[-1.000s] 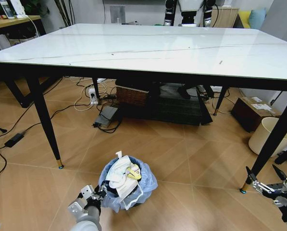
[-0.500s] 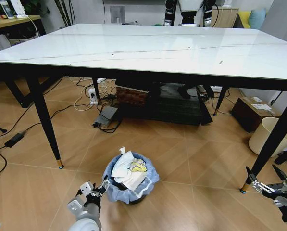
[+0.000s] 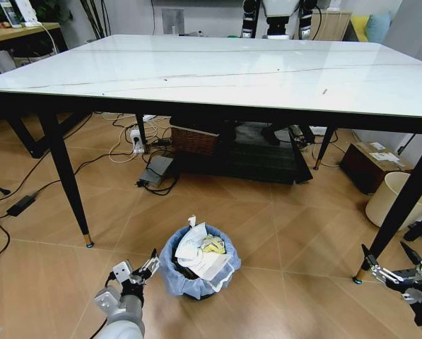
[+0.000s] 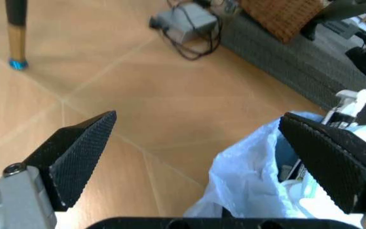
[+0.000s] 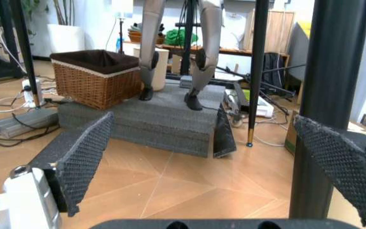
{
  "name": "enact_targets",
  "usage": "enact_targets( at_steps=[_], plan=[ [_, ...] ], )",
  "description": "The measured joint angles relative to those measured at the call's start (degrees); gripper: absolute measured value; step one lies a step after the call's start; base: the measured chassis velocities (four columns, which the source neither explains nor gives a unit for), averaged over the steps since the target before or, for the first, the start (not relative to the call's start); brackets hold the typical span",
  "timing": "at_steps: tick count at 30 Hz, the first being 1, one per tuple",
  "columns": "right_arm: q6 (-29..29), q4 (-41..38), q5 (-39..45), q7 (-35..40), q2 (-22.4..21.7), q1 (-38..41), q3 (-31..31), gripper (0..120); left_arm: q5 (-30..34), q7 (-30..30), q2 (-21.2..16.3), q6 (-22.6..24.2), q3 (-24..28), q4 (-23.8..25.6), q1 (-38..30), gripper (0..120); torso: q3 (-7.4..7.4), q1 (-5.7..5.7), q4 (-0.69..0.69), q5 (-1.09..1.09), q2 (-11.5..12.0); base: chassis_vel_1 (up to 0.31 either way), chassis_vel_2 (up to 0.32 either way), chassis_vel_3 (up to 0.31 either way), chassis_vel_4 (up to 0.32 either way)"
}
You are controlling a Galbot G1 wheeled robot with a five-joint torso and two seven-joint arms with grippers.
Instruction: Pick up the trash bin and place the trash from the table into it.
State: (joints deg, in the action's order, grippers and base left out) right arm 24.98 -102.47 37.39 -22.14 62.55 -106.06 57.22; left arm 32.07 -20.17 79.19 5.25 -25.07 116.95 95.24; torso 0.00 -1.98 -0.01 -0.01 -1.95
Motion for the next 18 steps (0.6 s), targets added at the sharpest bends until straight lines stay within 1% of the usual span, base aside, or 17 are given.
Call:
enact_targets(
  at_steps=[2, 8, 10, 12, 14, 16, 18],
  plan=[
    [0.00, 0.00, 0.00, 0.00, 0.00, 0.00, 0.00, 100, -0.72, 0.12, -0.17, -0.18, -0.14, 0.66, 0.69, 100, 0.00, 0.00, 0.00, 0.00, 0.00, 0.000, 0.000, 0.000, 0.000],
    [0.00, 0.00, 0.00, 0.00, 0.00, 0.00, 0.00, 100, -6.41, 0.07, -2.05, -1.23, -1.86, 4.78, 5.44, 100, 0.00, 0.00, 0.01, 0.00, 0.00, 0.000, 0.000, 0.000, 0.000],
    [0.00, 0.00, 0.00, 0.00, 0.00, 0.00, 0.00, 100, -6.85, -0.07, -2.26, -1.24, -2.07, 5.36, 5.89, 100, 0.00, 0.00, 0.01, -0.01, 0.00, 0.000, 0.000, 0.000, 0.000],
    [0.00, 0.00, 0.00, 0.00, 0.00, 0.00, 0.00, 100, -8.33, -0.64, -2.91, -1.24, -3.08, 7.78, 7.73, 100, 0.00, 0.00, 0.01, 0.00, 0.00, 0.000, 0.000, 0.000, 0.000],
    [0.00, 0.00, 0.00, 0.00, 0.00, 0.00, 0.00, 100, -9.12, -0.90, -3.21, -1.39, -3.77, 9.21, 8.80, 100, 0.00, 0.00, 0.01, 0.01, 0.00, 0.000, 0.000, 0.000, 0.000],
    [0.00, 0.00, 0.00, 0.00, 0.00, 0.00, 0.00, 100, -11.64, -1.37, -3.49, -2.61, -4.97, 11.39, 11.00, 100, 0.00, 0.00, 0.00, 0.00, 0.00, 0.000, 0.000, 0.000, 0.000],
    [0.00, 0.00, 0.00, 0.00, 0.00, 0.00, 0.00, 100, -12.53, -1.55, -3.49, -3.06, -5.30, 11.87, 11.56, 100, 0.00, 0.00, 0.01, 0.01, 0.00, 0.000, 0.000, 0.000, 0.000]
  ],
)
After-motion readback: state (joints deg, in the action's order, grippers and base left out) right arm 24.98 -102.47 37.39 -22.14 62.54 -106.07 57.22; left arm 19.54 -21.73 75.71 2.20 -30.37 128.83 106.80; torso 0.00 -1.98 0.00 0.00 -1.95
